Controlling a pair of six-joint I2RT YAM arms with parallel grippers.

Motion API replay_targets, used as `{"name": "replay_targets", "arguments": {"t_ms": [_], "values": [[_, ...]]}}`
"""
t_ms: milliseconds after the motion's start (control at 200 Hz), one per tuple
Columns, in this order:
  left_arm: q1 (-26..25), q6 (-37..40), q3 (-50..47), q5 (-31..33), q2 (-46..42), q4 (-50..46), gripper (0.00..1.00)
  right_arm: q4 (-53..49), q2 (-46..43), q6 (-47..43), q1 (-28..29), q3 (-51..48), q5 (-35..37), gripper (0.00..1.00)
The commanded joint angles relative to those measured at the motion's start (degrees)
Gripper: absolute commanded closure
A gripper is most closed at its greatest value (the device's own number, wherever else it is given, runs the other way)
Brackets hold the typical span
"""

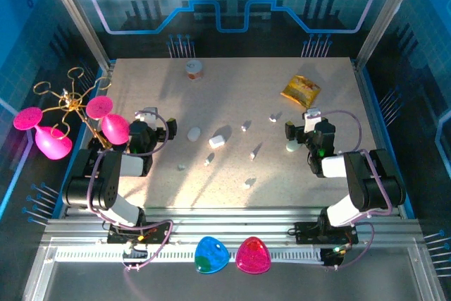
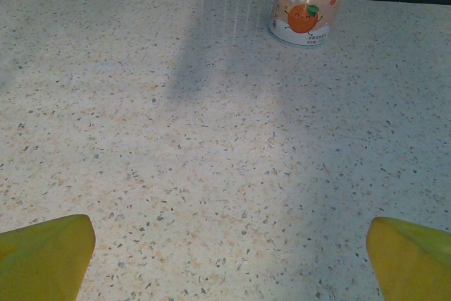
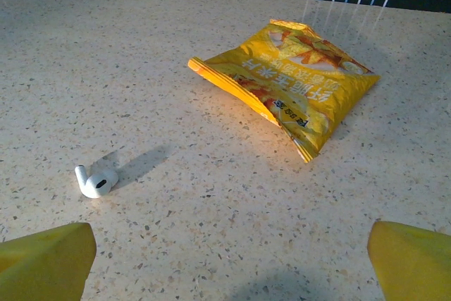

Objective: Insert wireless bluetooth earbuds into charging case

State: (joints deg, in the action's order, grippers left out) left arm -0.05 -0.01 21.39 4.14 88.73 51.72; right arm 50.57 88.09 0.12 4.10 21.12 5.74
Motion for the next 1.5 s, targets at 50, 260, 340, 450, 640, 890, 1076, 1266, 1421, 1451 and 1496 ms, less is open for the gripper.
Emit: {"name": "replay_targets", "arguments": {"t_ms": [50,260,340,450,640,890,1076,1266,1421,1451,1496], "values": [[0.1,0.1,0.8,-1.2,0.3,0.7,0.01,0.8,0.2,-0.5,-0.2,1.6,-0.6,0.0],[0.0,0.0,-0.2,-0.2,-2.0,0.9,0.01,1.8,-0.3,-1.5,-0.3,0.9,-3.4,0.0],[0.1,-0.1,-1.0,0.3,-6.9,-2.2,0.01,0.2,-2.9,-1.8,-0.3,0.7,-4.1,0.0],[-0.3,-0.1,-0.7,1.6,-15.6,-11.4,0.01,-5.5,-8.3,-2.7,0.1,1.3,-5.2,0.0],[-4.9,-0.2,1.2,4.8,-26.3,-22.2,0.01,-16.9,-18.6,-8.0,4.6,3.6,-5.0,0.0],[-10.6,-11.4,7.6,-5.7,-28.0,-32.2,0.01,-37.7,-22.3,-20.9,14.2,12.4,-17.4,0.0],[-13.0,-14.9,10.6,-10.1,-28.1,-39.4,0.01,-50.7,-13.2,-31.9,23.5,22.4,-18.9,0.0],[-13.0,-14.8,11.0,-8.9,-27.9,-42.5,0.01,-54.1,-2.1,-35.9,27.6,31.4,-20.6,0.0],[-13.0,-14.8,11.0,-8.9,-28.5,-43.7,0.0,-58.7,7.2,-38.2,29.5,40.0,-23.9,0.0],[-13.0,-14.8,11.1,-8.7,-28.6,-44.0,0.01,-59.6,8.7,-38.6,29.8,41.6,-24.2,0.0],[-13.0,-14.6,11.1,-8.6,-28.8,-44.5,0.01,-61.2,11.2,-39.4,30.5,44.1,-24.1,0.0]]}}
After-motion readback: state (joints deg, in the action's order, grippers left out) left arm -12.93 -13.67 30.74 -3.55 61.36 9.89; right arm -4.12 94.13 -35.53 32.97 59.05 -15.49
